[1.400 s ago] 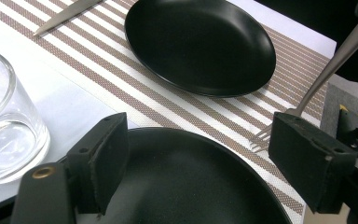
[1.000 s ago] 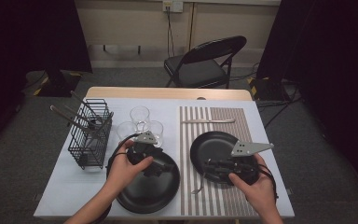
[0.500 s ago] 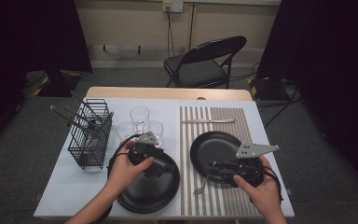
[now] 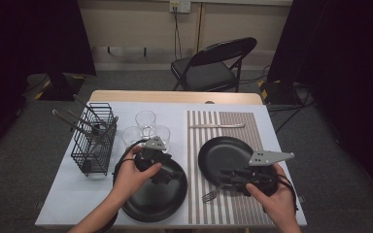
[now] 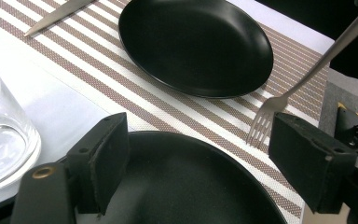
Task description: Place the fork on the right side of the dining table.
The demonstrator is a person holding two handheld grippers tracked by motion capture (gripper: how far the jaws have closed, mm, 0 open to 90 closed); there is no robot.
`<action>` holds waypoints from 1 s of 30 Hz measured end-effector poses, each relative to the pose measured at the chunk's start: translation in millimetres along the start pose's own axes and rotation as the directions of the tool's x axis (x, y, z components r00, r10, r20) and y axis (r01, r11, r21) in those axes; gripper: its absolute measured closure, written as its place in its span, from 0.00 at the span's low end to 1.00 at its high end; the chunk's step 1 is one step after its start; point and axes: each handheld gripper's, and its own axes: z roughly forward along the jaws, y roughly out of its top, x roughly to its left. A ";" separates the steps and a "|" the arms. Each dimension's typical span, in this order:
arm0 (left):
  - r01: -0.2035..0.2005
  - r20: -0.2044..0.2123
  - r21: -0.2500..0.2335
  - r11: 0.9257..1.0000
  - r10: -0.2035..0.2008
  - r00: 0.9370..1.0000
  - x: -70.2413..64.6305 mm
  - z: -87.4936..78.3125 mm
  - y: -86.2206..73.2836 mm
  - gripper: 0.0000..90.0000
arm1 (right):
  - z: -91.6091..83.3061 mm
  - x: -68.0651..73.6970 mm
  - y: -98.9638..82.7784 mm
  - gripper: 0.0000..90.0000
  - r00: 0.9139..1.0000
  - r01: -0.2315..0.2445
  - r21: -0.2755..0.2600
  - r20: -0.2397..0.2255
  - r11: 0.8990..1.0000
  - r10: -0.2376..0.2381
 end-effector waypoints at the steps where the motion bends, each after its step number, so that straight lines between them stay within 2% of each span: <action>1: 0.000 0.000 -0.001 1.000 0.000 1.000 -0.1 0.1 0.1 0.23 | -0.1 -0.2 -0.3 0.80 1.000 -0.001 0.000 0.000 1.000 0.001; 30: -0.003 -0.001 0.002 1.000 0.003 1.000 -0.1 0.6 1.2 0.23 | -10.7 -5.8 -8.8 0.76 0.999 -0.019 0.008 0.039 1.000 0.019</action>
